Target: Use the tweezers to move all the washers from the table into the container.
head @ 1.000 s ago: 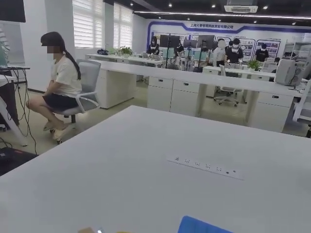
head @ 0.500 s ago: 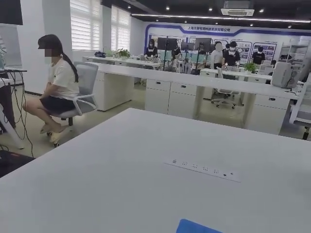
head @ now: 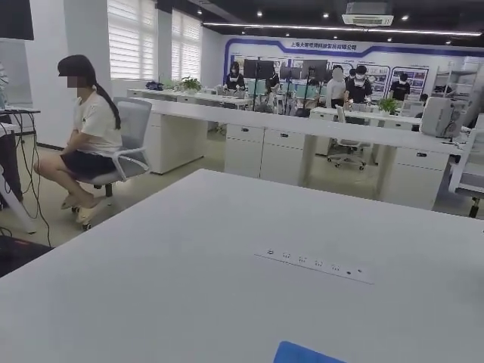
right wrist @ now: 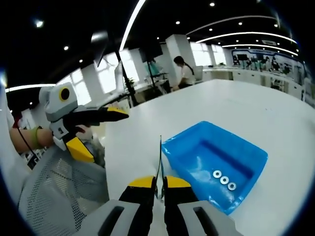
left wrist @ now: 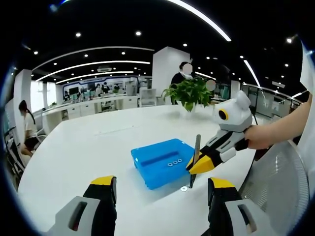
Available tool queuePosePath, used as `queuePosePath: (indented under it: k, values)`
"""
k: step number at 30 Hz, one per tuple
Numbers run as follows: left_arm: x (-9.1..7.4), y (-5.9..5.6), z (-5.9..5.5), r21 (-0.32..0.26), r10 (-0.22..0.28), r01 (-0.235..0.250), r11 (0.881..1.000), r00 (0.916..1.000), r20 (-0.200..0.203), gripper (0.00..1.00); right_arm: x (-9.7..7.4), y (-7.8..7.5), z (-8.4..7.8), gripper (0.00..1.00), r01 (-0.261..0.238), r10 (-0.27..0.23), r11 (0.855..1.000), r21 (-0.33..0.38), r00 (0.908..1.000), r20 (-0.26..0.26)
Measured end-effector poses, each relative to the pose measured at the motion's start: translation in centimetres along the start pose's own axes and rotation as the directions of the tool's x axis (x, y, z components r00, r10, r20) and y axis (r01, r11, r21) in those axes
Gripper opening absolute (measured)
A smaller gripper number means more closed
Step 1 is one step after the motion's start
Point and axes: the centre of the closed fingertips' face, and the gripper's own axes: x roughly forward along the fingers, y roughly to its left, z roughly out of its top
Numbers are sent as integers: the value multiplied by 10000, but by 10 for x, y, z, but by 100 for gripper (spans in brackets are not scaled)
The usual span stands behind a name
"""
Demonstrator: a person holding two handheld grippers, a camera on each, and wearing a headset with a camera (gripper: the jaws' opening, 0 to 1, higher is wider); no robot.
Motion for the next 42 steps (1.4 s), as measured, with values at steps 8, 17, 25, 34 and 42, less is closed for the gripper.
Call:
queuePosePath:
  k: [8,17,25,34,42]
  values:
    - [0,1,0,-36,44,-44,10000,10000,25,76,0,5,13,3,-301,301,9995,2,9992,254]
    - [-1,2,1,-73,66,-66,10000,10000,50,76,-1,9,25,3,-464,472,9988,-158,9975,532]
    - [-1,2,1,-81,59,-58,10000,10000,63,76,-2,7,31,3,-430,441,9989,-169,9963,732]
    - [-1,3,1,-100,81,-80,9999,9999,66,76,-5,-6,53,3,-401,361,9989,259,9894,1404]
    - [-1,3,1,-108,101,-100,9999,9999,74,76,-1,-23,61,3,-314,120,9937,1072,9842,1764]
